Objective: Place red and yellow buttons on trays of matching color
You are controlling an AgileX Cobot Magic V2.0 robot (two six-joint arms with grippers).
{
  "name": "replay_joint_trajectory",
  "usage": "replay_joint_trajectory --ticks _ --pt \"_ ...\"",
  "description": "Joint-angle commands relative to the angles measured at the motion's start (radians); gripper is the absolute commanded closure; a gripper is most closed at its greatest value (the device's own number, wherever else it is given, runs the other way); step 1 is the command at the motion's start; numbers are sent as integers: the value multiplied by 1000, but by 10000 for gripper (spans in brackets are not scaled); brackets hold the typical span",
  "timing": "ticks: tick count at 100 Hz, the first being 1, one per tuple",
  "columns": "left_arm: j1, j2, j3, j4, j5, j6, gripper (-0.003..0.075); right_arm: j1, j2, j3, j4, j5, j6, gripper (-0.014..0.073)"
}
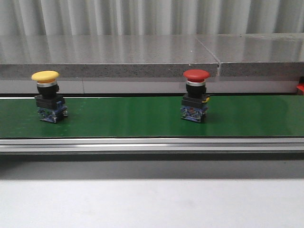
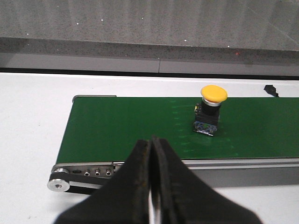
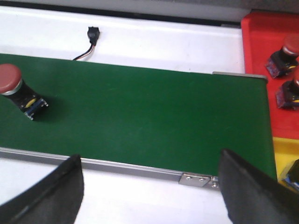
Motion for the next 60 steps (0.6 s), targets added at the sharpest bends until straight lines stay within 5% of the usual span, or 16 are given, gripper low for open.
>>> replay_joint_trajectory --ticks 1,60 --pt "-7 12 -24 -6 -70 -9 741 18 59 -78 11 -2 -10 4" --pt "-7 12 -24 -6 -70 -9 741 239 518 -266 11 -10 -44 4"
